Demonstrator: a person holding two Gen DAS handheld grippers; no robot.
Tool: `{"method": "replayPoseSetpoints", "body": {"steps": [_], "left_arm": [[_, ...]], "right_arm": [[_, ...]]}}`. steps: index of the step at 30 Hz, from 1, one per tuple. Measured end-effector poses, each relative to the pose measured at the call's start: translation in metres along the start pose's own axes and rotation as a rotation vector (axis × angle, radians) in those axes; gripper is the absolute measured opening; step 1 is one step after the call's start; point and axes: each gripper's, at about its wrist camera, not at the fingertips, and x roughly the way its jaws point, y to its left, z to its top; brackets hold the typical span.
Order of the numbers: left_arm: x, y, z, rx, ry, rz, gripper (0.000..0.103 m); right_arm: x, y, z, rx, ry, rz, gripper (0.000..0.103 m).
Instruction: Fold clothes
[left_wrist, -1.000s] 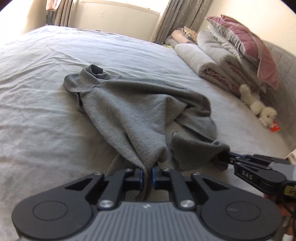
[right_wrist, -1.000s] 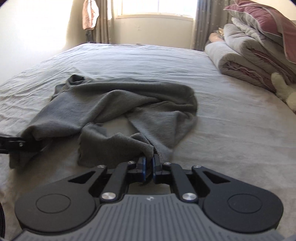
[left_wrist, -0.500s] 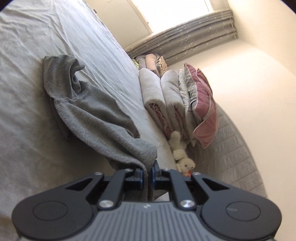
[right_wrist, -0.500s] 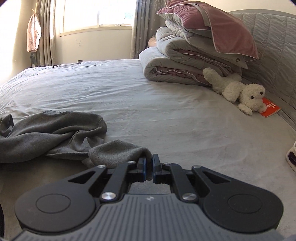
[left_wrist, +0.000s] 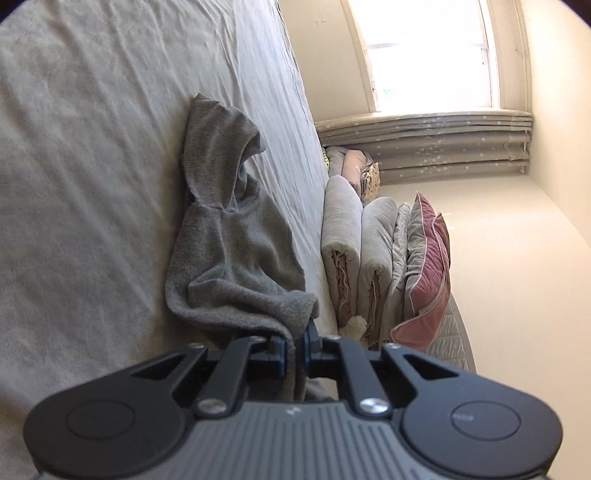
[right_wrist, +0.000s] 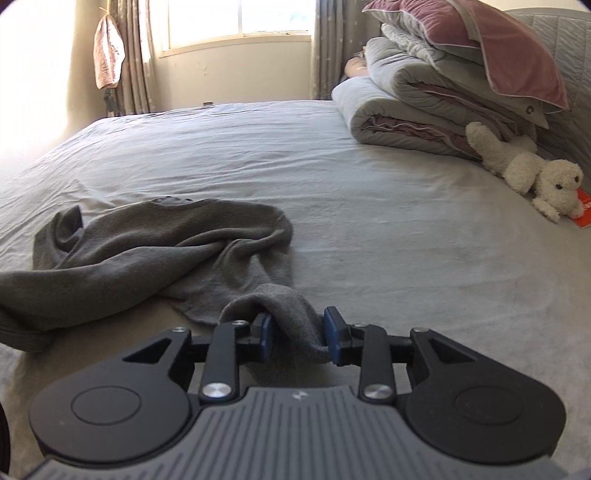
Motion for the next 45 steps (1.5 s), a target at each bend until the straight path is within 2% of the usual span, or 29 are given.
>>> {"method": "replayPoseSetpoints", "body": {"steps": [5, 12, 16, 19, 25, 27, 29, 33, 40, 45], "left_arm": [[-0.007, 0.009, 0.007, -0.07, -0.061, -0.009, 0.008], [-0.01, 0.017, 0.015, -0.154, -0.085, -0.011, 0.009], [-0.011, 0.017, 0.018, -0.164, -0.086, -0.003, 0.008], [-0.015, 0.02, 0.02, -0.169, -0.085, 0.001, 0.008], [-0.021, 0.02, 0.022, -0.148, -0.086, 0.02, 0.008], [-0.021, 0.02, 0.022, -0.141, -0.082, 0.032, 0.008], [-0.022, 0.02, 0.021, -0.134, -0.068, 0.052, 0.008], [-0.017, 0.013, 0.015, -0.075, -0.02, 0.079, 0.008], [-0.005, -0.014, -0.014, 0.064, 0.11, 0.068, 0.008], [-0.008, -0.037, -0.035, 0.157, 0.186, 0.027, 0.008]], "right_arm": [[0.004, 0.034, -0.008, -0.017, 0.023, 0.162, 0.036], [-0.009, 0.105, -0.029, -0.147, 0.005, 0.402, 0.036], [-0.009, 0.147, -0.04, -0.291, -0.028, 0.436, 0.036], [0.0, 0.17, -0.043, -0.365, -0.05, 0.394, 0.037], [0.022, 0.19, -0.036, -0.37, -0.075, 0.356, 0.036], [0.025, 0.186, -0.032, -0.333, -0.052, 0.359, 0.007], [0.023, 0.178, -0.028, -0.291, -0.042, 0.353, 0.006], [-0.002, 0.163, -0.022, -0.325, -0.106, 0.264, 0.004], [-0.06, 0.136, -0.014, -0.477, -0.222, 0.098, 0.004], [-0.09, 0.12, -0.024, -0.574, -0.25, 0.031, 0.004]]}}
